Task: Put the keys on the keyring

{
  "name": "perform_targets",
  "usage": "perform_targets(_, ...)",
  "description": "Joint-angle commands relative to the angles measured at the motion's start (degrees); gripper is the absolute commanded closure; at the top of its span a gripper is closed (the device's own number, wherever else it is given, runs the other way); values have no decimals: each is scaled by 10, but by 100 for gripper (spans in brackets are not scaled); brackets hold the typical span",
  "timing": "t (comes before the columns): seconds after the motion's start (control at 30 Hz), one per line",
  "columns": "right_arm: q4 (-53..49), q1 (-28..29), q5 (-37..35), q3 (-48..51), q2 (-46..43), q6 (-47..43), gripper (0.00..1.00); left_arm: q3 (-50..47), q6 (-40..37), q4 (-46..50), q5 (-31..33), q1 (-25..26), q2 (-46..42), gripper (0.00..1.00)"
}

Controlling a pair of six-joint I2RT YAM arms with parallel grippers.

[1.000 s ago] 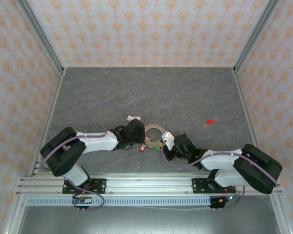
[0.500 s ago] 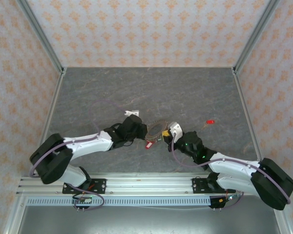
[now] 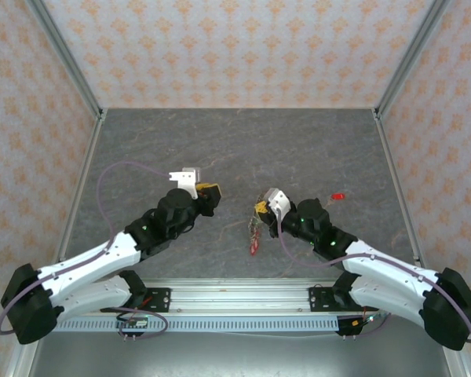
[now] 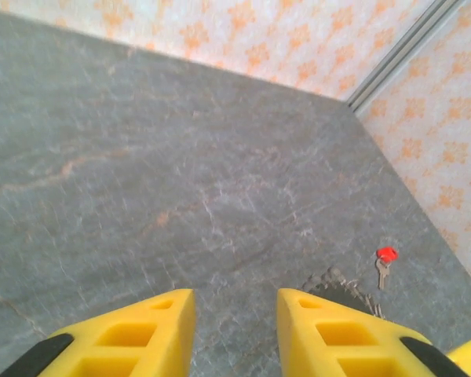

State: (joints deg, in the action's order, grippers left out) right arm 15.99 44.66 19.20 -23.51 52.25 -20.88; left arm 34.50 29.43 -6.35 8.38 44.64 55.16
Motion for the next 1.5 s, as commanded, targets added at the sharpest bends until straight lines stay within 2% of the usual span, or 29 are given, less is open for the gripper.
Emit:
perform_targets(0.0, -43, -5, 57, -51, -5, -64, 100, -21, -75, -30, 35, 3, -38, 62)
perform_targets(0.03, -64, -5, 66, -62, 1, -82, 100, -28, -82, -38, 33, 2, -47, 56)
perform_targets(0.1, -102, -4, 73, -82, 17, -112, 100, -42, -94, -55, 29, 2, -59, 52)
perform_targets(0.27, -140, -4, 104, -107, 38, -142, 100, -55, -137, -85, -27, 2, -61, 52)
perform_targets(0.43, -158, -9, 137, -130, 42, -135, 100, -58, -208, -96, -124, 2, -62, 54)
perform_targets(0.57, -149, -55, 238, -135, 47, -101, 100, -58, -254, -92, -178, 2, -65, 54)
perform_targets(0.7, -124, -97, 315, -130, 48, -82, 100, -60, -252, -80, -152, 2, -67, 55)
perform_targets(0.87, -172, -103, 318, -155, 60, -124, 100, -56, -274, -64, -182, 2, -63, 53)
perform_targets(1.0, -225, -100, 333, -182, 89, -192, 100, -59, -295, -60, -218, 2, -44, 55)
perform_targets(1.1, -249, -93, 300, -195, 101, -229, 100, -60, -329, -42, -254, 2, -32, 59)
perform_targets(1.33, -269, -93, 277, -215, 126, -297, 100, -59, -429, -1, -256, 4, -6, 64)
perform_targets(1.47, -270, -93, 300, -225, 147, -309, 100, -60, -447, -30, -263, 4, 12, 63)
